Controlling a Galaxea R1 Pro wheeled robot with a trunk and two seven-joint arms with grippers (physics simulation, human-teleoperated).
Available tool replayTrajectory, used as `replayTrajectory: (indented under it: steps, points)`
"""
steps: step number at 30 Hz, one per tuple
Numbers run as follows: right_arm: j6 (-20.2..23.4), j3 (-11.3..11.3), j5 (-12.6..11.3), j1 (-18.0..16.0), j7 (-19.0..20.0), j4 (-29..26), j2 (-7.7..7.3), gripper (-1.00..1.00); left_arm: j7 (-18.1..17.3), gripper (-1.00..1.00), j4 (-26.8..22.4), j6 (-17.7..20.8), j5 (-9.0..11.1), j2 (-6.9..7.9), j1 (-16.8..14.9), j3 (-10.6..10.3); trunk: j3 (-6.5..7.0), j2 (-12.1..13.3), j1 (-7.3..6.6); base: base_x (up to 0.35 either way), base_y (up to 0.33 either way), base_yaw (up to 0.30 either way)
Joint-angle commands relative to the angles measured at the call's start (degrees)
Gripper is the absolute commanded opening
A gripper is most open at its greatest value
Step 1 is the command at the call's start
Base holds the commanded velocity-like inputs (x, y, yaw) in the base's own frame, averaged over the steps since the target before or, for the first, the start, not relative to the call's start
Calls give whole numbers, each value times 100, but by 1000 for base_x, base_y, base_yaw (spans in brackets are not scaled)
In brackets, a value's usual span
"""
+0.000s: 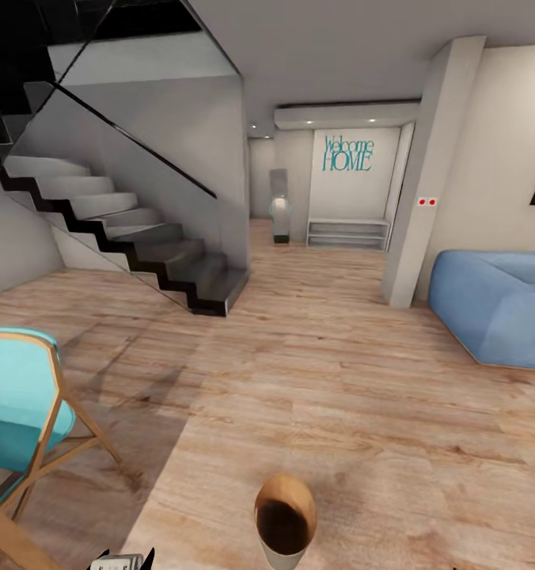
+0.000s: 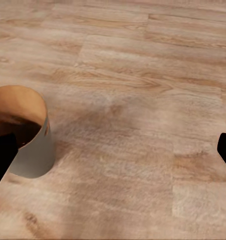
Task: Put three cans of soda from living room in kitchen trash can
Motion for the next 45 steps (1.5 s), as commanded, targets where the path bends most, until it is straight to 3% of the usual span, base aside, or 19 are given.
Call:
replayTrajectory:
  steps: [1, 19, 24, 25, 26, 29, 31, 33, 34, 36, 40, 43, 44, 45]
  points:
    - [-3, -8, -48, 1, 48, -2, 1, 100, -39, 100, -4, -3, 15, -2, 1, 13, -3, -2, 3, 269, -102, 0]
    - [5, -19, -49, -13, 60, 5, -18, 100, -32, 100, 13, -6, 20, -2, 1, 13, -3, -2, 3, 51, -19, 0]
    - [99, -26, -47, -240, 57, -24, -19, 100, -31, 100, 15, -10, 22, -2, 1, 13, -3, -2, 3, 1, 0, 0]
    - [321, -26, -38, -349, 57, -51, -18, 100, -31, 100, 15, -11, 22, -2, 1, 13, -3, -2, 3, 0, 0, 0]
    - [1133, -26, -28, -691, 79, -120, -39, 100, -31, 100, 15, -12, 21, -2, 1, 13, -3, -2, 3, 0, 0, 0]
    - [1826, -25, -23, -1065, 104, -161, -62, 100, -33, 100, 15, -12, 21, -2, 1, 13, -3, -2, 3, 0, 0, 0]
    - [2720, -24, -12, -1604, 123, -193, -82, 100, -33, 100, 15, -12, 19, -2, 1, 13, -3, -2, 3, 0, 0, 0]
    - [3272, -21, 20, -1908, 125, -205, -87, 100, -35, 100, 15, -10, 20, -2, 1, 13, -3, -2, 3, 0, 0, 0]
    - [3916, -19, 97, -2254, 121, -212, -87, 100, -37, 100, 15, -8, 20, -2, 1, 13, -3, -2, 3, 0, 0, 0]
    - [4672, -20, 211, -2688, 101, -191, -74, 100, -38, 100, 15, -6, 17, -2, 1, 13, -3, -2, 3, 0, 0, 0]
    - [5905, 3, 421, -3481, 52, -101, -36, 100, -39, 100, 17, -4, 14, -2, 1, 13, -3, -2, 3, 0, 0, 0]
    - [6558, 109, 567, -4031, -26, 124, -16, 100, -39, 100, 18, -4, 13, -2, 1, 13, -3, -2, 3, 0, 0, 0]
    - [6723, 163, 602, -4211, -73, 263, -11, 100, -39, 100, 18, -4, 15, -2, 1, 13, -3, -2, 3, 0, 0, 0]
    - [6972, 285, 654, -4627, -225, 745, 23, 100, -39, 100, 17, -4, 15, -2, 1, 13, -3, -2, 3, 0, 0, 0]
